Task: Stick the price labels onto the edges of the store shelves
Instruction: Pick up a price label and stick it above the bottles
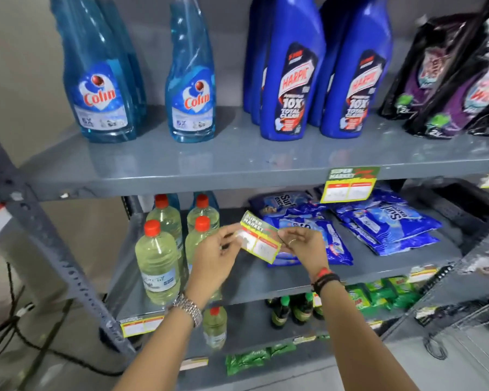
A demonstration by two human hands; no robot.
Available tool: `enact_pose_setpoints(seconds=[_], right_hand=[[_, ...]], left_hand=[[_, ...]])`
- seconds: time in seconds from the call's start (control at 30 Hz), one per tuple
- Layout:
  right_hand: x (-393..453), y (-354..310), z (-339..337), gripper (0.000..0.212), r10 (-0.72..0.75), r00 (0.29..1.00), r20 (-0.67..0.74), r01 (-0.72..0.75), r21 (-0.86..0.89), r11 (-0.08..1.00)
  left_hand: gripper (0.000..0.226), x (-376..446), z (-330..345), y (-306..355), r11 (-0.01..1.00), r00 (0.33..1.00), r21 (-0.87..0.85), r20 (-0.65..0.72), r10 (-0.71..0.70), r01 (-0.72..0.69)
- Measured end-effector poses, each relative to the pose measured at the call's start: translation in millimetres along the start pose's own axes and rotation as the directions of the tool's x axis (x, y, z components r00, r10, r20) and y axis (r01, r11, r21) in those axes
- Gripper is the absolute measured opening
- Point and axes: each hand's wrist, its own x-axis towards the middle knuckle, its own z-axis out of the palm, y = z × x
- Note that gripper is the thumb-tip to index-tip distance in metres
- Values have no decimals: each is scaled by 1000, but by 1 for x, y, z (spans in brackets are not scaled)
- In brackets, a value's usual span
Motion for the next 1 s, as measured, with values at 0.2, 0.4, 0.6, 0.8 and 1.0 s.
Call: enact_pose_setpoints(seconds=[0.2, 0.4, 0.6, 0.8, 1.0], right_hand=[[-11, -41, -38, 14, -206, 977, 61, 213, -142, 967], [-25, -63, -48, 14, -290, 950, 112, 309, -245, 919], [-28, -66, -45, 15, -304, 942, 145, 334, -290, 897], [-48, -99, -30, 14, -392, 904, 168, 420, -190, 887], [-83, -156, 35, 10, -507, 815, 279, 538, -44, 842]], left_hand=[[35, 34, 6, 21, 983, 992, -144, 68, -106, 115], [23, 31, 9, 18, 941, 977, -275, 132, -166, 197], [25, 28, 8, 16, 932, 980, -305, 91, -174, 194], [23, 1, -28, 34, 939, 997, -345, -68, -23, -2], [14, -29, -107, 43, 904, 923, -363, -376, 82, -228]])
